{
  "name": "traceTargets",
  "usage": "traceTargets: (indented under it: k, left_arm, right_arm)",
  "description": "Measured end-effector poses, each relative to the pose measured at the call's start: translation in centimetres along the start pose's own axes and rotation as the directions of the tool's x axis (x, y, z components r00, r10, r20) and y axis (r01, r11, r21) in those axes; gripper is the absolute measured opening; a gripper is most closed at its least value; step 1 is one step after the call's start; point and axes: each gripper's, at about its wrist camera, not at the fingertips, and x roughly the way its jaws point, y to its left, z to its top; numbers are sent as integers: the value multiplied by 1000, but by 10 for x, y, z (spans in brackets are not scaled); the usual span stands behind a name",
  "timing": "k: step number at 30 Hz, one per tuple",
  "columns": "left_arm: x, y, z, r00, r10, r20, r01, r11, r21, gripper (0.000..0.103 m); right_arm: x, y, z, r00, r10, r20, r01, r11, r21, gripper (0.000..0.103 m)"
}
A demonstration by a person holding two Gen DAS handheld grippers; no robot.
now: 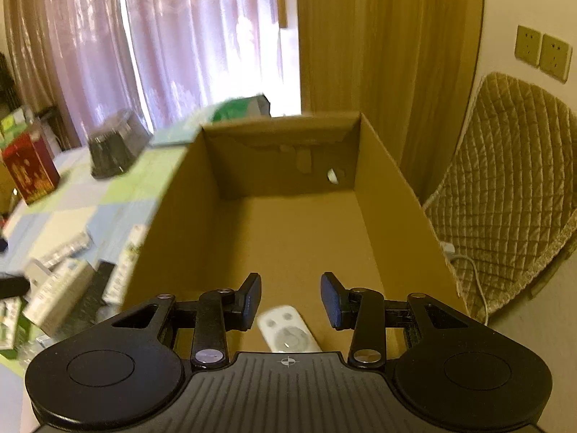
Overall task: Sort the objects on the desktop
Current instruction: 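Carry both to the cardboard box, open left tool over it while right tool drops the remote, then grasp the clear bag of keyrings with the left tool while the right tool returns to the table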
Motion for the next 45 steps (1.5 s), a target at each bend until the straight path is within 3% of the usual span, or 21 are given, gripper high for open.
traceTargets:
  k: [4, 5, 6, 7, 13, 17, 26, 33, 40, 43, 45]
  left_arm:
    - [-20, 26, -30, 998, 44, -32, -46, 997, -60, 71]
    - [-25, 33, -38, 998, 54, -41, -57, 996, -75, 72]
    - [-31, 39, -47, 997, 65, -47, -69, 994, -89, 72]
    - [-37, 45, -55, 996, 77, -53, -82, 991, -103, 73]
    - [-68, 76, -103, 985, 135, -105, -152, 973, -174, 74]
    - [-77, 84, -126, 982, 138, -130, -161, 969, -187, 74]
    - [-47, 67, -135, 989, 74, -127, -76, 997, -10, 75]
    - [-8, 52, -131, 991, 13, -130, 6, 990, 142, 75]
    - [35, 47, -129, 986, -30, -162, 68, 969, 237, 59]
    - [42, 49, -130, 983, -43, -179, 85, 968, 235, 37]
    - [40, 50, -131, 983, -50, -179, 90, 971, 222, 31]
  right_arm:
    - [-24, 24, 4, 997, 40, 67, -38, 999, -22, 44]
    - [-31, 31, 4, 995, 54, 84, -52, 998, -27, 70]
    - [-39, 40, 3, 992, 66, 109, -63, 998, -31, 82]
    - [-46, 49, 2, 987, 79, 138, -75, 997, -34, 86]
    - [-74, 109, -13, 962, 213, 168, -200, 976, -91, 86]
    - [-68, 145, -36, 958, 268, 103, -253, 957, -144, 86]
    - [-34, 160, -69, 969, 243, -49, -248, 955, -164, 86]
    - [-20, 155, -85, 968, 230, -99, -244, 953, -179, 86]
    - [-4, 154, -93, 972, 201, -122, -222, 955, -197, 86]
    - [2, 159, -97, 975, 183, -128, -207, 954, -217, 86]
    - [5, 161, -99, 975, 180, -130, -205, 955, -215, 86]
